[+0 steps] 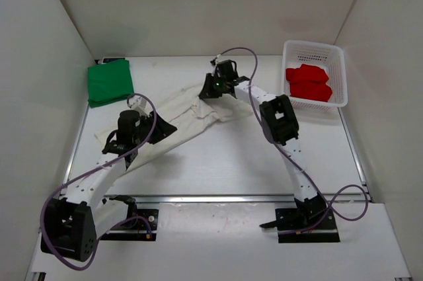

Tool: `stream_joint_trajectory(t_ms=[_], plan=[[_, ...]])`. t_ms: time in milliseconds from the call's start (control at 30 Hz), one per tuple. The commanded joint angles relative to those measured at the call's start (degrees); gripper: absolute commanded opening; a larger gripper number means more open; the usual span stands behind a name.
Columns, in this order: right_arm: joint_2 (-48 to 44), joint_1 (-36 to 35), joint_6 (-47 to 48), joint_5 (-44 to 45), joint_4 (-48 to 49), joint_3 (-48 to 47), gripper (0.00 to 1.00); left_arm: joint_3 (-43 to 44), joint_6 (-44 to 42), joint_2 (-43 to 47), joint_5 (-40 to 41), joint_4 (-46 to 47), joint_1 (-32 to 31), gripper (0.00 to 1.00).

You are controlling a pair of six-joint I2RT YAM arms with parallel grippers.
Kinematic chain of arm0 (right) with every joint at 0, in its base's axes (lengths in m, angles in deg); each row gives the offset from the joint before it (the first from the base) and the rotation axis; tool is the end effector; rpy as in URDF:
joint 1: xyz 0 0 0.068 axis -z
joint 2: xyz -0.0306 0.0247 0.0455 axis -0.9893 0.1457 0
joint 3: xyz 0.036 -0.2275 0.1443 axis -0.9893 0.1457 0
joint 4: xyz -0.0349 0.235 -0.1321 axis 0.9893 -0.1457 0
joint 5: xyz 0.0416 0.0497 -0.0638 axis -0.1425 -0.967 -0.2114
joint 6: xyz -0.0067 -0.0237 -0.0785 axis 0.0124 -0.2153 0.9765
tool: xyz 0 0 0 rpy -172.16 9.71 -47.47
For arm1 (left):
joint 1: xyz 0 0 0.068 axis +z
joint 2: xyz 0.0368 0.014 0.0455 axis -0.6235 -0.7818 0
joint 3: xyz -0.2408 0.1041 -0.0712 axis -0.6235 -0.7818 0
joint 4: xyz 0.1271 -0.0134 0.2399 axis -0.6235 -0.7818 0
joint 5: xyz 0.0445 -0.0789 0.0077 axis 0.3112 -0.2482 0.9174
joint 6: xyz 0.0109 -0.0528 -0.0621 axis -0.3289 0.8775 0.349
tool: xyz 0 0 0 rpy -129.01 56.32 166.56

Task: Fold and stack the t-shirts
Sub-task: Fold the other side of the tshirt into a rectangle, then rotate the tshirt 90 degrees

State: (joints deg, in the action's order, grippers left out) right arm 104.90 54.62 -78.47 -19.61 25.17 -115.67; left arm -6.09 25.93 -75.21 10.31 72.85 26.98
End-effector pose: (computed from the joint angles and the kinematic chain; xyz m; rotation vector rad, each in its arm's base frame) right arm 0.4944 0.2822 0.1079 -0.1790 2.4140 0.9186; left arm 0.2506 -0.0746 0.1949 -0.3795 2.1946 -0.8728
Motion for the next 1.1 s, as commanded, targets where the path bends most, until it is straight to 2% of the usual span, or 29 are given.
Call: stream_joint_trajectory(t_ms=[0,33,67,133,200,267,300,333,367,400,433,467,567,600,667,767,933,1067], plan=[[21.86,0.99,4.32,1.54,-24.88,-56.40,0.15,2.22,-3.37,2.11,0.77,-4.94,-0.97,0.51],[13.42,2.82,1.88,-2.98,-21.26,-44.96,0.24,2.13,-3.89,2.29,0.68,-5.47,-0.97,0.51],[9.51,3.97,0.99,-3.90,-15.13,-38.67,0.29,2.22,-3.90,2.38,1.47,-5.39,-1.15,0.51],[-5.49,4.24,3.34,-2.42,-10.69,-20.58,0.36,0.29,-4.16,2.47,0.60,-5.04,-1.24,0.52],[-14.56,3.54,6.59,-1.10,-7.34,-9.93,0.46,-0.15,-4.07,2.20,0.86,-4.34,-0.98,0.53],[-26.60,2.49,7.48,1.70,-5.24,2.63,0.49,0.54,-4.08,1.15,0.60,-4.34,-1.24,0.53],[-29.27,1.53,5.92,2.85,-0.87,6.79,0.50,0.81,-4.60,1.23,0.68,-4.42,-1.50,0.53],[-33.99,1.26,5.12,2.95,3.52,15.36,0.49,1.68,-5.13,0.54,0.68,-5.29,-1.67,0.55],[-37.26,0.03,2.76,1.38,8.35,23.45,0.41,2.91,-5.91,0.18,1.73,-5.74,-1.59,0.56],[-39.38,-1.72,0.22,0.76,10.75,31.10,0.27,4.05,-6.27,0.70,2.09,-6.79,-1.24,0.57],[-39.92,-4.00,-0.68,0.84,15.21,34.49,0.11,4.41,-7.32,0.97,2.52,-7.93,-0.89,0.60],[-39.93,-5.15,-0.95,1.45,16.04,38.35,0.02,5.20,-7.76,1.41,2.62,-8.11,-0.45,0.61],[-36.34,-9.73,-3.23,0.75,19.46,40.58,0.00,7.31,-9.87,1.67,2.27,-10.83,0.17,0.60],[-34.76,-11.47,-3.93,1.10,20.08,40.93,0.08,7.66,-9.96,1.85,2.44,-11.27,0.43,0.59],[-32.21,-13.68,-5.08,1.54,22.72,39.89,0.31,7.58,-9.44,2.37,1.91,-11.02,0.70,0.57],[-27.56,-15.53,-5.00,5.48,21.42,36.11,0.44,6.97,-9.09,3.26,2.09,-11.11,1.05,0.57],[-18.16,-17.47,-6.57,11.90,17.90,27.95,0.47,5.83,-9.43,4.05,1.74,-10.84,1.05,0.56],[-8.41,-18.87,-7.36,15.78,11.94,16.98,0.41,5.30,-8.82,4.14,2.70,-9.88,1.05,0.55]])
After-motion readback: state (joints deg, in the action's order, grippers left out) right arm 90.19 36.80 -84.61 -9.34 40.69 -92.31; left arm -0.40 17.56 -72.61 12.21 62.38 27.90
